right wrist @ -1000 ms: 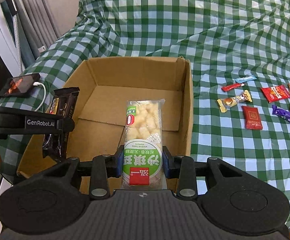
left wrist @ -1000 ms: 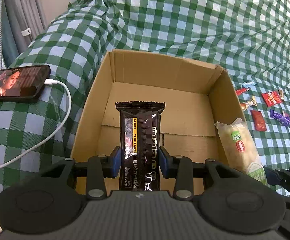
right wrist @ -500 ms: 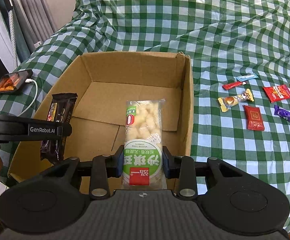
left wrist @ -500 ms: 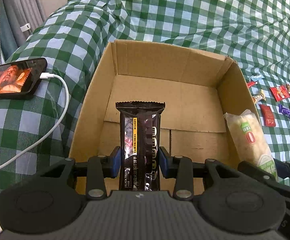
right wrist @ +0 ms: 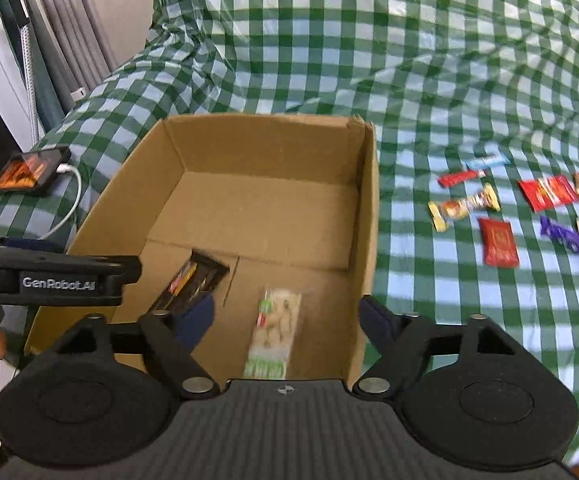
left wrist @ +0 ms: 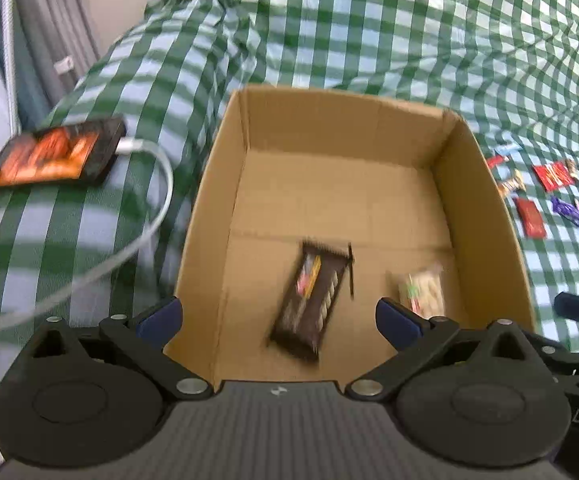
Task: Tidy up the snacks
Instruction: 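Open both tools to drop the chocolate bar and peanut bag into the box, then withdraw both tools above the box, then grasp the yellow wafer with the left tool while the right grasps the purple bar, then carry the yellow wafer and purple bar over the box with both tools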
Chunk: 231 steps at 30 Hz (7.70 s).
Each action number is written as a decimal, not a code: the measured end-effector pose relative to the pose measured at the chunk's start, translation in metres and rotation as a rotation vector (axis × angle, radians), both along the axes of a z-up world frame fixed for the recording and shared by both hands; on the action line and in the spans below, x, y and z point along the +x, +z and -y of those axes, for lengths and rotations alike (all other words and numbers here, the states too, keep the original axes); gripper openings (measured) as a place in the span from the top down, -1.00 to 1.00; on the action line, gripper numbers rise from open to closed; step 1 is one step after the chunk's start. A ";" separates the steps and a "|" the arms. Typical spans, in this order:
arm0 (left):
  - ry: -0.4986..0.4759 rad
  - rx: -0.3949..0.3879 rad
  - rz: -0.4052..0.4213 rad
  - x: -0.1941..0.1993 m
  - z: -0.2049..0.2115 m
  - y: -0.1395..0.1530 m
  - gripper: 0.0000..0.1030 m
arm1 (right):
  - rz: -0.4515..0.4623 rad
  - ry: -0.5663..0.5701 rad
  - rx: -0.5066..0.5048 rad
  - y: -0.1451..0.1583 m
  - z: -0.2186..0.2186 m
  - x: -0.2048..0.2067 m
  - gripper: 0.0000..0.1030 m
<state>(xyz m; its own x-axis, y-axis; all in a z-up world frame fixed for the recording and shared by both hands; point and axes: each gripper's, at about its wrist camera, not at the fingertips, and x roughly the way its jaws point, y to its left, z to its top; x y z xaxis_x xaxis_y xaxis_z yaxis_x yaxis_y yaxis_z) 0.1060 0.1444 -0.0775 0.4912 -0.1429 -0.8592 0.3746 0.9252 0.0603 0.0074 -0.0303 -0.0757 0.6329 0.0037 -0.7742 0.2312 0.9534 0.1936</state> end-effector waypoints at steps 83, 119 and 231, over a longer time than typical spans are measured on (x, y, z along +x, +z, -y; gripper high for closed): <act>-0.011 0.095 0.138 -0.158 -0.032 0.053 -0.99 | 0.137 -0.003 -0.018 0.062 -0.049 -0.163 -0.96; -0.346 0.157 -0.027 -0.040 0.304 -0.007 -1.00 | 0.240 -0.492 -0.098 -0.006 0.248 -0.166 -0.99; -0.089 -0.122 0.073 -0.187 -0.034 0.073 0.60 | 0.239 0.041 -0.087 0.054 -0.039 -0.215 0.69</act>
